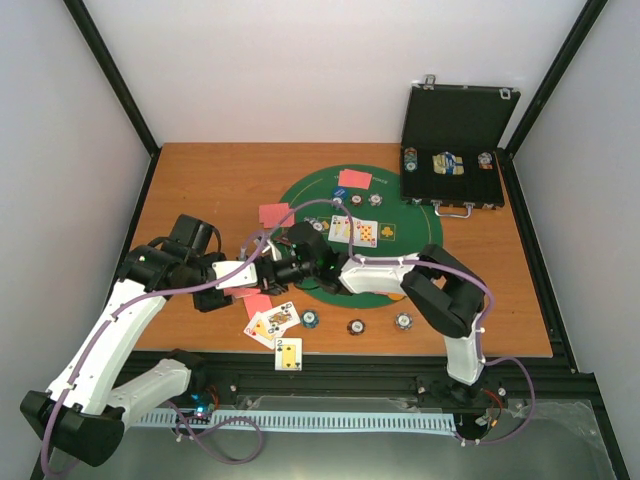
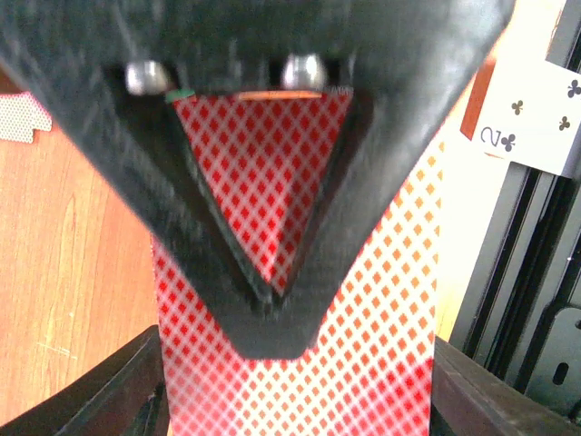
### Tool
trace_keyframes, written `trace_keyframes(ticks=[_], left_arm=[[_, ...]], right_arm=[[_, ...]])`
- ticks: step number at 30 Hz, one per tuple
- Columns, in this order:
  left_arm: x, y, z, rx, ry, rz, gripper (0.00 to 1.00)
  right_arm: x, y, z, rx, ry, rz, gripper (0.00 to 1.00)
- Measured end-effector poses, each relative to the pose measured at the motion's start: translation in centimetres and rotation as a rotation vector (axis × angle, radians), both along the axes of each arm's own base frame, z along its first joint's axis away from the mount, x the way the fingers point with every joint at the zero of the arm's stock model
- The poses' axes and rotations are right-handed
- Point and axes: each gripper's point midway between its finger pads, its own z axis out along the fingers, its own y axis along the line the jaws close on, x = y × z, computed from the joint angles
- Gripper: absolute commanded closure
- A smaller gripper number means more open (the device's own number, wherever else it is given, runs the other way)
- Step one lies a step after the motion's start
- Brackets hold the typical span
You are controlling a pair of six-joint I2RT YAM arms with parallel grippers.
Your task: Distribute texas hold em gaming equipment
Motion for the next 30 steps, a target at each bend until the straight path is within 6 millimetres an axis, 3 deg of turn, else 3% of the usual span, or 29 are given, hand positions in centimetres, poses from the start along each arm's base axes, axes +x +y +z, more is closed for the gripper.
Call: trace_keyframes(ticks=[4,13,18,24,30], left_arm=[[-0.1,0.1,-0.1,0.006,0.007,0.002,0.73],[-0.3,0.4,-0.3,0.022,0.018,0.006,0.73],[-0.3,0.4,-0.3,0.023,0.015,0.007,0.73],[-0.2,0.5,-0.3,0.028,0.011,0.009,0.73],[0.0,0.5,-0.2,0.028,0.003,0.01,0.73]], right_arm=[[0.3,-1.0,0.0,-0.006,-0.014,-0.01,0.43],[0.3,-1.9,0.8,-0.014,-0.035,-0.007,0.63],[0.1,-2.4,1.5,-0.022,-0.037,-0.006,0.87],[-0.2,-3.0,2.5,-0.06,-0.043,0.005,0.97],[-0.2,-4.6,2.7,-0.112,-0.05,0.003,0.97]])
